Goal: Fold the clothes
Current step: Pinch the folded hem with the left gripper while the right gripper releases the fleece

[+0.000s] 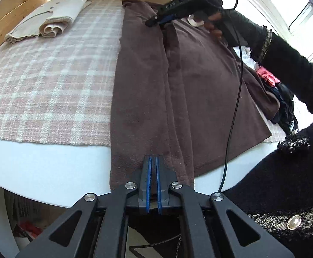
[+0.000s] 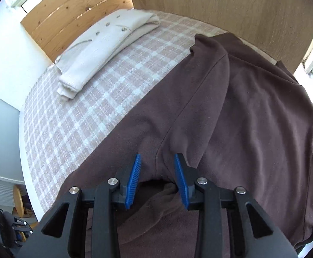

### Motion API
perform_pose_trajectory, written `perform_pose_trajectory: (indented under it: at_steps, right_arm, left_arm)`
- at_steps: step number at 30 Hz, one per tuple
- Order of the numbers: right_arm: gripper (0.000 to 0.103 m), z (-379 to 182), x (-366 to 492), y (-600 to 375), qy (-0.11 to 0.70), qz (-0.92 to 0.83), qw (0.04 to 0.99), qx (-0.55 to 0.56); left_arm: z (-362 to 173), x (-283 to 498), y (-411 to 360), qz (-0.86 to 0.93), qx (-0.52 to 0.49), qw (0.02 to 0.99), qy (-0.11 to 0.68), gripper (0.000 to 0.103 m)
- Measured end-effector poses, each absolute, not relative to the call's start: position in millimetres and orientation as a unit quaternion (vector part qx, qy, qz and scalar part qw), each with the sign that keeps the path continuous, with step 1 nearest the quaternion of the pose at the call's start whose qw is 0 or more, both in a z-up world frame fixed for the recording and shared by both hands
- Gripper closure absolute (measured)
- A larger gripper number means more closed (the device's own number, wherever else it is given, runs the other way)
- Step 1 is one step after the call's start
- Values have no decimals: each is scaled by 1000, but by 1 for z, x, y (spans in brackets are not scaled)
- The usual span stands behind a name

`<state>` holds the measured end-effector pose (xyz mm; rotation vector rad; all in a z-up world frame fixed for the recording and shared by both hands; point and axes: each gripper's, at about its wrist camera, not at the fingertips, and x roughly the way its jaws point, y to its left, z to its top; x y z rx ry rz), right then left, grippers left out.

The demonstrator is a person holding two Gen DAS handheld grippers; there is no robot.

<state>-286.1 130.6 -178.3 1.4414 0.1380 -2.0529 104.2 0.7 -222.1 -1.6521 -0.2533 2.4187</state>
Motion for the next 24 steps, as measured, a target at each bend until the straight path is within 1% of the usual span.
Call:
perform_pose_trajectory:
  at_steps: [1,2,3,5,7,8,11,13,17,21,24]
  right_arm:
    - [69,-174,-287,137,29,-784,311,537]
    - [61,-175,-289,140,13,-782,310,540]
    - [57,-183,-291,138,10,-776,309,550]
    - [56,-206,-291,128,50,-752,303,583]
    - [57,-201,-288,121,97,-752,308,575]
    - [57,-191,-293,123,94,-753,305,575]
    - [58,-146,-308,149,40,-789,295,538]
    - [59,-110,-306,184,-5,-816,283,504]
    - [59,-57,-278,263,-85,-841,283,453]
    - [57,-34,-234,337,-110,-863,256,422]
    - [56,-42,-198,391,-99,-875,204,428]
  left_arm:
    - [-224,103,5,818,-559,107,-85,102]
    - [-226,102,10,818,-558,112,-83,102]
    - [-229,101,14,817,-558,118,-82,102]
    - [-230,99,21,818,-556,126,-78,102]
    - [-219,98,20,825,-549,117,-65,102]
    - [-215,96,19,828,-546,114,-60,102]
    - [-206,84,15,834,-539,106,-49,102]
    - [-203,75,15,836,-537,103,-37,102]
    - [-193,63,21,841,-528,120,-28,101]
    - [-184,61,32,843,-522,130,-17,101]
    - [-181,62,42,842,-522,135,-17,101]
